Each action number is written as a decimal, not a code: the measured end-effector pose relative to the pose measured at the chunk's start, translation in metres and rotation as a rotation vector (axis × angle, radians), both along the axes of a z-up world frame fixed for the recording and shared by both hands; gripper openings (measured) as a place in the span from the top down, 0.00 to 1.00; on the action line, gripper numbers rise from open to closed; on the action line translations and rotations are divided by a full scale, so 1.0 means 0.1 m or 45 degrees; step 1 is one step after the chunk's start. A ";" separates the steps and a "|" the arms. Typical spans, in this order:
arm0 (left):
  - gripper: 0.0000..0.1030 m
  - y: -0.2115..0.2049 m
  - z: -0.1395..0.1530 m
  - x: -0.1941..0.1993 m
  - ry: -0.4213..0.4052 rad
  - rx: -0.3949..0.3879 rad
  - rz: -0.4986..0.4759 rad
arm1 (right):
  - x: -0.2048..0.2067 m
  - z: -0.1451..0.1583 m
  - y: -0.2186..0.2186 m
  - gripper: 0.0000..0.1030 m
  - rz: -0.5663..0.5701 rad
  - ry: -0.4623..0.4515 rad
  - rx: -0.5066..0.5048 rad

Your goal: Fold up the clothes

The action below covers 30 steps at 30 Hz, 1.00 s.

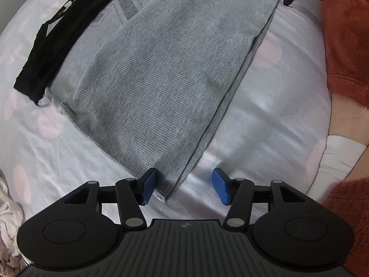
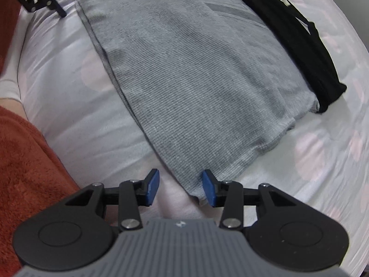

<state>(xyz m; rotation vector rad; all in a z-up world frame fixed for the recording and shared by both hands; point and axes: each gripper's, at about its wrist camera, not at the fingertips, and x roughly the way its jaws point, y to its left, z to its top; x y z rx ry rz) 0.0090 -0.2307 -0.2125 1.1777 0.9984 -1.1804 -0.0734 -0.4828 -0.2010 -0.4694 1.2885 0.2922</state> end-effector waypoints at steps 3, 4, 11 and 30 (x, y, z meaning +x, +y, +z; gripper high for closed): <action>0.56 0.01 -0.02 0.05 0.022 -0.018 0.016 | 0.01 -0.04 0.00 0.56 0.040 -0.004 -0.010; 0.59 0.02 -0.02 0.06 0.020 -0.024 0.020 | 0.00 -0.04 0.00 0.56 0.052 -0.006 -0.013; 0.97 0.12 0.06 0.11 -0.057 -0.038 0.061 | -0.08 0.00 0.03 0.87 0.095 -0.078 -0.110; 0.97 0.41 1.39 -0.32 -0.350 -0.325 0.087 | -0.72 1.41 0.06 0.92 -0.138 -0.613 -0.104</action>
